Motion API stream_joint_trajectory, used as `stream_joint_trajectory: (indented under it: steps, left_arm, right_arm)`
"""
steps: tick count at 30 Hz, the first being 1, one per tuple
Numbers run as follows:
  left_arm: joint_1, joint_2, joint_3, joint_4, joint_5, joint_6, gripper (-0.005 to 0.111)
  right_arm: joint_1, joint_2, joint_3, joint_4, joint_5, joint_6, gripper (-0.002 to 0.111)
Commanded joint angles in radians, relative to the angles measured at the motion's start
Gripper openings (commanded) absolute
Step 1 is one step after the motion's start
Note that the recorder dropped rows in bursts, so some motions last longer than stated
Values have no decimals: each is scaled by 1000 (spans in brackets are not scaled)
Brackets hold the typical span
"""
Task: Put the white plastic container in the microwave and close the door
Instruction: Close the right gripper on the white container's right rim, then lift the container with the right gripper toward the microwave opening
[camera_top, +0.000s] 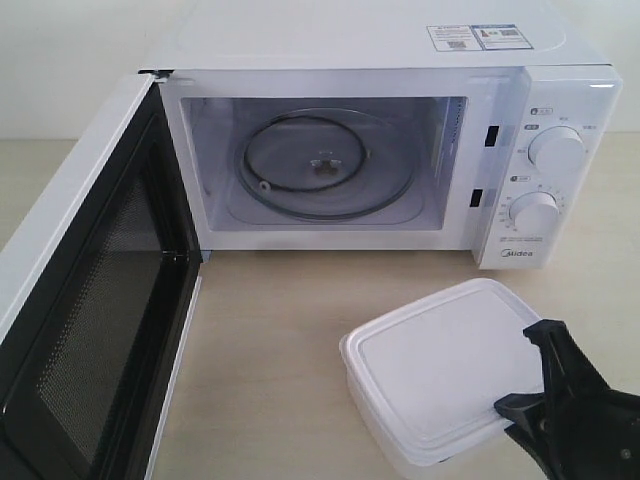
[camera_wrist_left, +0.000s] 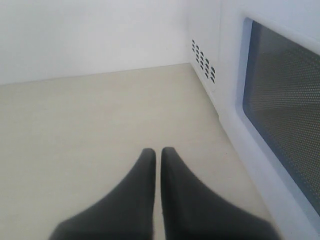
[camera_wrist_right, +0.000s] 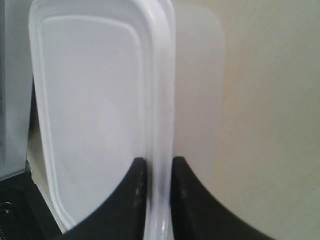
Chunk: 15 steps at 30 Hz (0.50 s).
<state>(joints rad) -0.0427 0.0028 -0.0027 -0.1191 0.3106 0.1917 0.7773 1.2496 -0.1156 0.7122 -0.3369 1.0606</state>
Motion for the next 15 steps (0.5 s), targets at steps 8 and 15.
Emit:
stream_joint_trajectory:
  steps: [8,15]
  left_arm:
    - [2,-3,3,-7,-1,-5,4]
    - [2,-3,3,-7,-1,-5,4]
  right_arm:
    - [1,5,3,-89,-4,-28,0]
    - [1,5,3,-194,-29,-1,0]
